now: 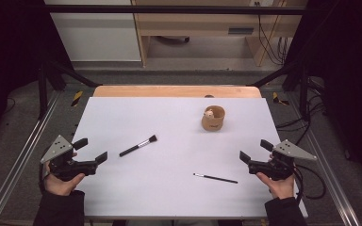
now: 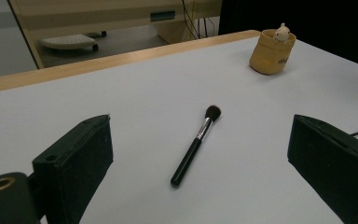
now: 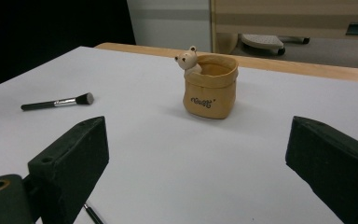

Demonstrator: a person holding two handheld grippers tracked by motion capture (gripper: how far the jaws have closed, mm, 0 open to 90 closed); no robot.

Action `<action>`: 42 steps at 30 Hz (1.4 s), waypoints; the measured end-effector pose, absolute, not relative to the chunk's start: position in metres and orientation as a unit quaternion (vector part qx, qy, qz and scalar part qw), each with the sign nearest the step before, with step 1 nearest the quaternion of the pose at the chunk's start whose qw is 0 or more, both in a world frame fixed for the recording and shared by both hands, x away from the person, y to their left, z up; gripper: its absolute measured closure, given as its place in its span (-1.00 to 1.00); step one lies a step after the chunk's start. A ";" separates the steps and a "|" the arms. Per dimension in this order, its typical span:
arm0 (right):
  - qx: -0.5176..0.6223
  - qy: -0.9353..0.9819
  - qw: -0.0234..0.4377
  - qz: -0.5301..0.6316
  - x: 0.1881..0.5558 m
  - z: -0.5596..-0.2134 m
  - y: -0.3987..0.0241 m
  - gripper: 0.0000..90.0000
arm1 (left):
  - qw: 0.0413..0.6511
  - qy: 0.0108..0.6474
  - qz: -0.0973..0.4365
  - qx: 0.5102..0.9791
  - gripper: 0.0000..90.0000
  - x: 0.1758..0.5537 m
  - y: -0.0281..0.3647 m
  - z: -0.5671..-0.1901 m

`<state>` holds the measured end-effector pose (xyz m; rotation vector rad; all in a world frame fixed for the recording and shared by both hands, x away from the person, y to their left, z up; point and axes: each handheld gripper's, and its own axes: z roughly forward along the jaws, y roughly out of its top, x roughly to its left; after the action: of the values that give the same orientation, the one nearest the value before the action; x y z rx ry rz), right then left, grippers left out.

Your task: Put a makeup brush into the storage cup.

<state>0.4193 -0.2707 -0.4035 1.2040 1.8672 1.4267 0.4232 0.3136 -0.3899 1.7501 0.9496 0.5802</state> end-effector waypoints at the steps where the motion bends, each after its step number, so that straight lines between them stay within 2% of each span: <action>1: 0.442 0.685 0.248 0.524 0.419 -0.404 -0.271 -0.86 | 0.510 0.396 0.240 0.726 -0.87 0.423 0.313 -0.390; 25: 0.428 0.703 0.246 0.512 0.418 -0.401 -0.260 -0.86 | 0.501 0.396 0.237 0.732 -0.87 0.422 0.308 -0.395; 42: 0.410 0.737 0.221 0.489 0.420 -0.410 -0.236 -0.85 | 0.493 0.393 0.231 0.741 -0.87 0.423 0.303 -0.398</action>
<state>0.4199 -0.2357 -0.4098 1.1338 2.0371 1.3524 0.4234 0.3032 -0.3982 1.7964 0.9535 0.5613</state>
